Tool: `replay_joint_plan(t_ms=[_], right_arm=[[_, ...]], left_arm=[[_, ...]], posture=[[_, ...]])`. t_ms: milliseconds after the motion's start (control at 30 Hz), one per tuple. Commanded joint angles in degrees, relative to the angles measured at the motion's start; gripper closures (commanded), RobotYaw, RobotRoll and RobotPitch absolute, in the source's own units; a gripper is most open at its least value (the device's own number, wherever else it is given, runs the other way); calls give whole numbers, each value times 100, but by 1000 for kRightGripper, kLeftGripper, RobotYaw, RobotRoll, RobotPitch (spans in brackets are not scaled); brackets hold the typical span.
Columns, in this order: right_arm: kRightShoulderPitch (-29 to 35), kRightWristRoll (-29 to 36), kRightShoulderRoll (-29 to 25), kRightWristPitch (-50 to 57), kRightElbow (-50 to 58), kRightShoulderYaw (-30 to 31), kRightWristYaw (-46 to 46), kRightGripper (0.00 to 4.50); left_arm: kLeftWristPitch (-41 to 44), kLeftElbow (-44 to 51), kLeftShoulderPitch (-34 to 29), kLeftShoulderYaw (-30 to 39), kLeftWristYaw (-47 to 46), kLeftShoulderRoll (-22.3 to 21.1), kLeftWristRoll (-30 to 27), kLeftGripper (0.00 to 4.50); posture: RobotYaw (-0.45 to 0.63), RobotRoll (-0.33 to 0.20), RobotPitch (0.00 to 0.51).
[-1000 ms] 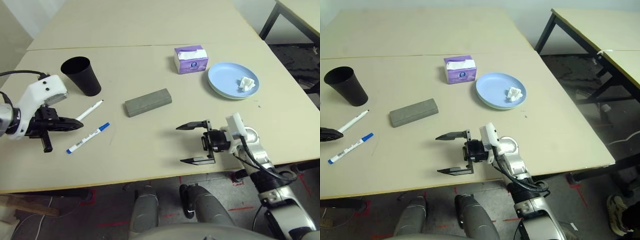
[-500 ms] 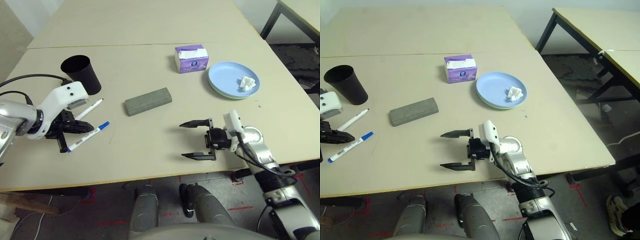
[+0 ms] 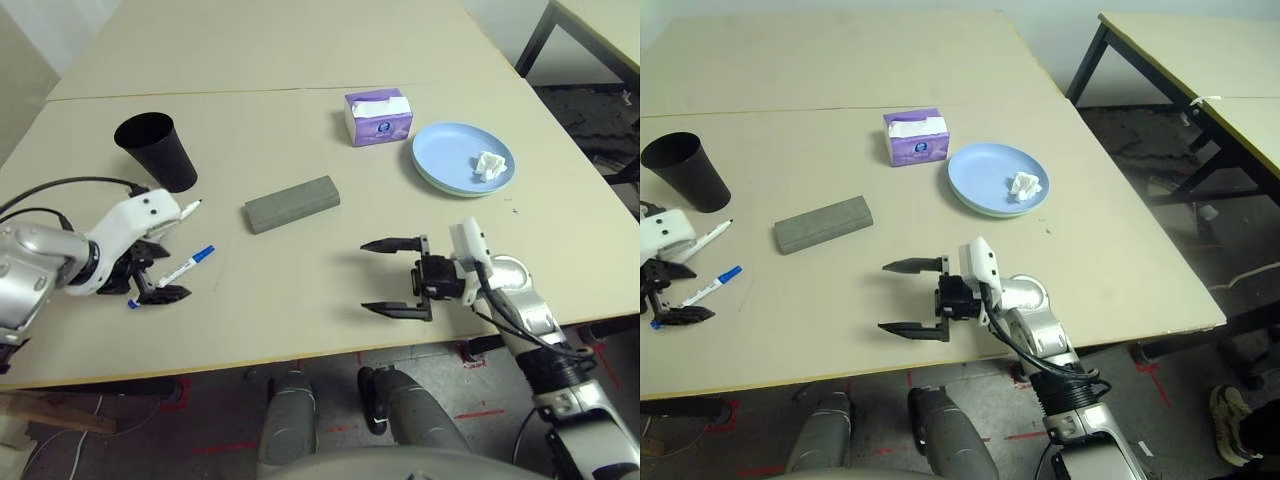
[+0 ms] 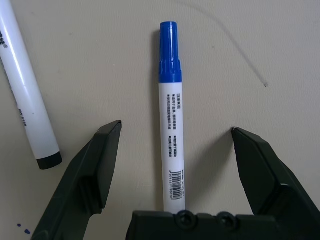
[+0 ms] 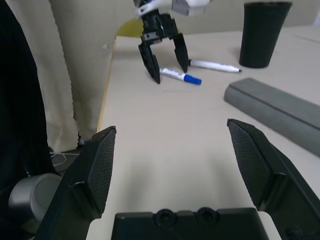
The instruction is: Organize and tidy the items on the table.
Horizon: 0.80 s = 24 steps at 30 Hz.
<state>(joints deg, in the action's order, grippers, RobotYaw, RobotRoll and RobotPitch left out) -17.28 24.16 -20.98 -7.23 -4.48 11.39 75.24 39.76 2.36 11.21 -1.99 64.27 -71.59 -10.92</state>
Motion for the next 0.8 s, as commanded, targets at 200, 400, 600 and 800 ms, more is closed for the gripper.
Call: replay_joint_plan(t_ms=[200,400,600,800], right_arm=[[81,62,-19,148,230,-10,-51,0],[59,55,-41,144,208,-38,-62,0],[66,70,-53,168,215,-50,-70,0],[77,115,-3,277,122,-117,-171,0]], left_arm=[[-144,-389,-33,-305,-163,452,329,39],[-122,-383,119,-249,-70,637,309,955],[-118,-283,148,-150,77,544,280,2879],[-217,-32,192,84,396,363,31,4246]], posture=[[-36,0,180],[-38,0,180],[-28,0,183],[-2,0,189]])
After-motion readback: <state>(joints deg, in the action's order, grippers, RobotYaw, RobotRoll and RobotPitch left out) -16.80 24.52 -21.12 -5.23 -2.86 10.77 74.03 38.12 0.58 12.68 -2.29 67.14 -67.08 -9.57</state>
